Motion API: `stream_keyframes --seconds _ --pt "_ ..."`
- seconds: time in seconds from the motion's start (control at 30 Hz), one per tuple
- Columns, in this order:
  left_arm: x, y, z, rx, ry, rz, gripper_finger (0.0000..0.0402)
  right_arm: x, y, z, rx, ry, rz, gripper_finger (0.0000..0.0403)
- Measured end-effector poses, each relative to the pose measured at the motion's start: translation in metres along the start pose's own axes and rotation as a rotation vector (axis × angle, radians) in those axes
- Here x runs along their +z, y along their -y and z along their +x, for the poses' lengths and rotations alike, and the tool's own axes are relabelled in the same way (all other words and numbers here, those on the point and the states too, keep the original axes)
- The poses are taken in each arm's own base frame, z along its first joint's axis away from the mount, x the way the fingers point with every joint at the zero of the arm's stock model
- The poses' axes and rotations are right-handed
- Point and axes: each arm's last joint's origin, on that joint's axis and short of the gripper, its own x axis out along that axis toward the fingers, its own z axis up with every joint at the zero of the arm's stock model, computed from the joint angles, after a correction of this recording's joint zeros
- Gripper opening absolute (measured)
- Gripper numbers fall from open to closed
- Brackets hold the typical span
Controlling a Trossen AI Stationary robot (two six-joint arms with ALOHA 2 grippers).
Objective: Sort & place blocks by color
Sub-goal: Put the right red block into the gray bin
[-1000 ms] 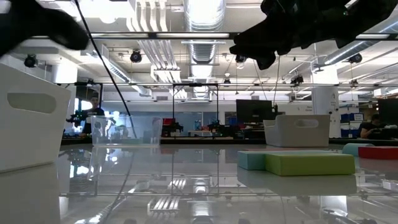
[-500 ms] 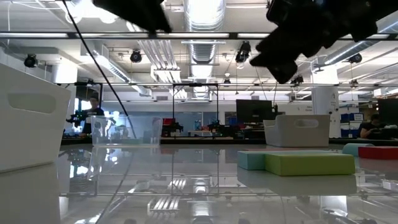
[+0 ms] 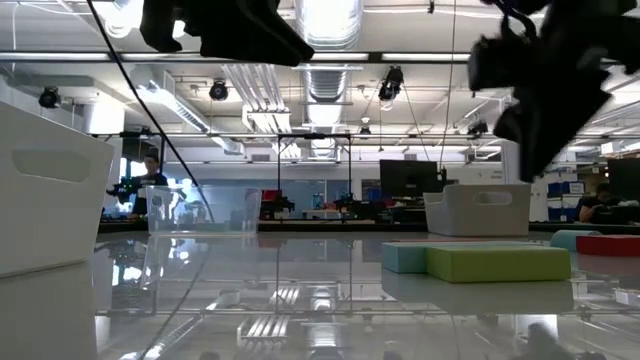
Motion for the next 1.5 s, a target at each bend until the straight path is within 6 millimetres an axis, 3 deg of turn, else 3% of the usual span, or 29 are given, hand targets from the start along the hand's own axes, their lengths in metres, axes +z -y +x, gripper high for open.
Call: stream_keyframes --seconds 0.2,0.5,0.73,1.2,1.5 --pt "-0.001 -0.001 0.001 0.014 0.018 -0.003 0.0152 -0.022 0.01 0.0 -0.115 -0.203 -0.063 0.011" --pt "-0.001 -0.001 0.001 0.015 0.019 -0.005 0.0152 -0.033 -0.002 -0.001 -0.109 -0.252 -0.175 0.0184" --pt "0.0 -0.002 0.001 0.02 0.029 -0.009 0.0152 -0.041 -0.012 0.005 -0.14 -0.279 -0.229 0.0205" --pt "0.002 -0.005 0.001 0.038 0.05 -0.02 0.0152 -0.046 -0.012 0.045 -0.217 -0.433 -0.247 0.0202" --pt "0.001 -0.007 0.002 0.044 0.048 -0.023 0.0152 -0.046 -0.012 0.048 -0.218 -0.447 -0.254 0.0121"
